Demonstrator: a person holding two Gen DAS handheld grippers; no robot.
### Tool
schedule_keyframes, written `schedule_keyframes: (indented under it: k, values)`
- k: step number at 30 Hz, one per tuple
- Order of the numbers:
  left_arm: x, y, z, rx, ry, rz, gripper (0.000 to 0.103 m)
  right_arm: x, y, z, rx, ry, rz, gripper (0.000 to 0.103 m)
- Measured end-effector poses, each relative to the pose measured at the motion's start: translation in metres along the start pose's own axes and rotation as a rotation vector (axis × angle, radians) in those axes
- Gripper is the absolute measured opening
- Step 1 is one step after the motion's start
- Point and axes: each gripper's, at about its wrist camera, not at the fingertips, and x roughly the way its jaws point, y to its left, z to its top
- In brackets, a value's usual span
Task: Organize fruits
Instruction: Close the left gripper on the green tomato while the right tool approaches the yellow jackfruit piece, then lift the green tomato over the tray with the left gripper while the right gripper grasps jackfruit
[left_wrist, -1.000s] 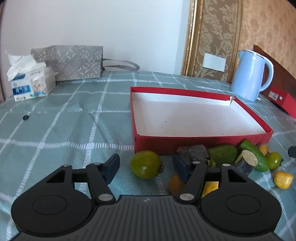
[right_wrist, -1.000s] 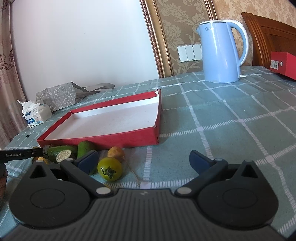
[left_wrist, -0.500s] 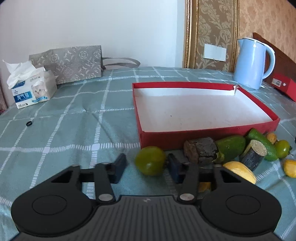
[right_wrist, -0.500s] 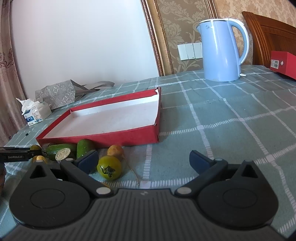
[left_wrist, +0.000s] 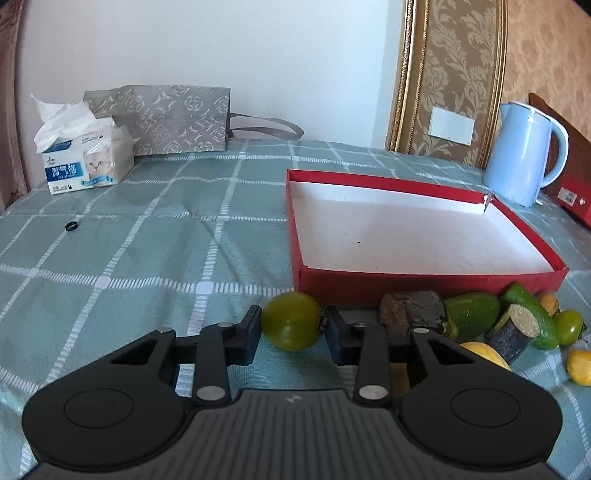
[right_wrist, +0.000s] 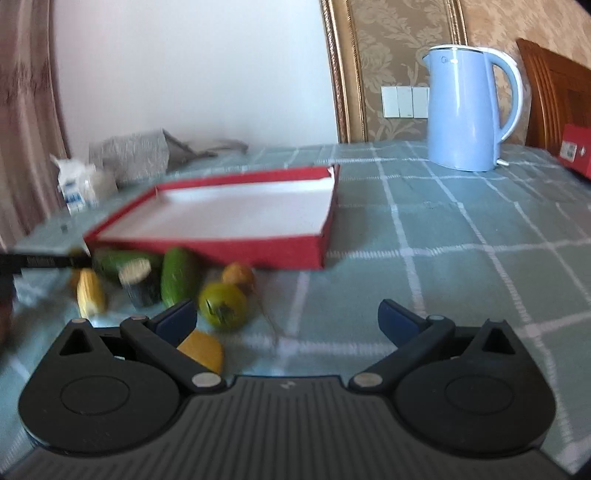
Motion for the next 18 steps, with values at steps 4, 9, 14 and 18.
schedule_keyframes:
  k: [4, 9, 14, 18]
  values:
    - [0.001, -0.001, 0.000, 0.002, 0.002, 0.001, 0.036, -0.012, 0.004, 0.000, -0.013, 0.003, 0.046, 0.103]
    - [0.000, 0.000, 0.000, -0.004, 0.002, -0.003, 0.036, -0.018, 0.033, -0.002, -0.140, 0.021, 0.112, 0.103]
    - [0.000, 0.001, 0.000, -0.009, 0.002, -0.007, 0.036, -0.006, 0.073, -0.013, -0.361, 0.067, 0.033, 0.062]
    - [0.000, 0.001, 0.000, -0.009, 0.002, -0.007, 0.036, -0.002, 0.077, -0.015, -0.370, 0.077, 0.047, 0.056]
